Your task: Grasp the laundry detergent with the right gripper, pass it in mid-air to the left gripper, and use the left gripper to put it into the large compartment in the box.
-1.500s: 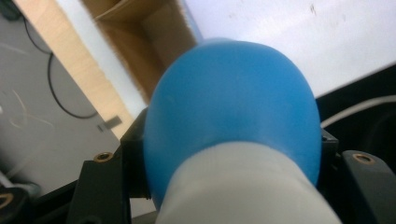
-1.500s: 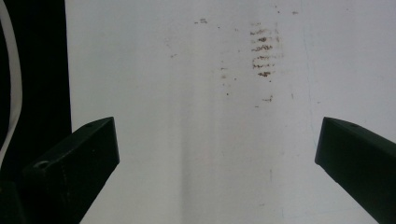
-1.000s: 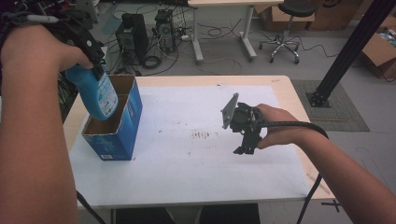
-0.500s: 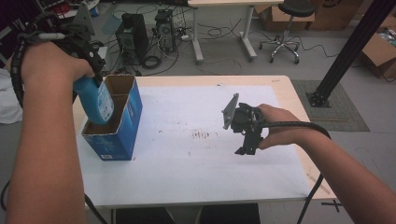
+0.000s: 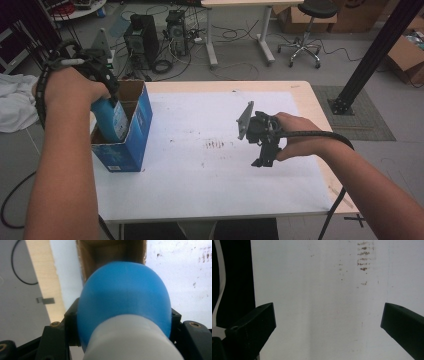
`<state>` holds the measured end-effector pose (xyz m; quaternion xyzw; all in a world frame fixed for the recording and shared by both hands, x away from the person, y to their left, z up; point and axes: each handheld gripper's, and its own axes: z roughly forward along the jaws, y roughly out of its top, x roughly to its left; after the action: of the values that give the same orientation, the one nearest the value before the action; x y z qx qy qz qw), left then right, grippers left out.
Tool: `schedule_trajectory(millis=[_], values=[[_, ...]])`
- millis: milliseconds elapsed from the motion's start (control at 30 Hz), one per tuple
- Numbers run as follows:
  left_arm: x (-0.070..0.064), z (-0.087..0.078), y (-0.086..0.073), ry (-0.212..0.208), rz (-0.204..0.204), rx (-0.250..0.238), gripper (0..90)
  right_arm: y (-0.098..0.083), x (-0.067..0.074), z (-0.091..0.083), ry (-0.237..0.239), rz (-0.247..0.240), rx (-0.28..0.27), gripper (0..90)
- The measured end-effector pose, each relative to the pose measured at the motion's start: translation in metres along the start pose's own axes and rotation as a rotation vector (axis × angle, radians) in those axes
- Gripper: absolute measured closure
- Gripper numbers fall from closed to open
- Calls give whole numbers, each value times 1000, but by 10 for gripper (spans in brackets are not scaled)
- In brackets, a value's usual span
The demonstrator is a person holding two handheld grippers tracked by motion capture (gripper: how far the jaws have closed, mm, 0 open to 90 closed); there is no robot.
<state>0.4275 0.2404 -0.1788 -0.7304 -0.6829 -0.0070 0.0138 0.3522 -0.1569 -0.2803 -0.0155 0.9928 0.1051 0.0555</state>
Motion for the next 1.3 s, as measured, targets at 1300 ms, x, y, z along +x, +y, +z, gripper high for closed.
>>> schedule_trajectory(millis=[1300], values=[[-2,110,16,14,-2,80,381,-8,3,4,1,11,8,0]])
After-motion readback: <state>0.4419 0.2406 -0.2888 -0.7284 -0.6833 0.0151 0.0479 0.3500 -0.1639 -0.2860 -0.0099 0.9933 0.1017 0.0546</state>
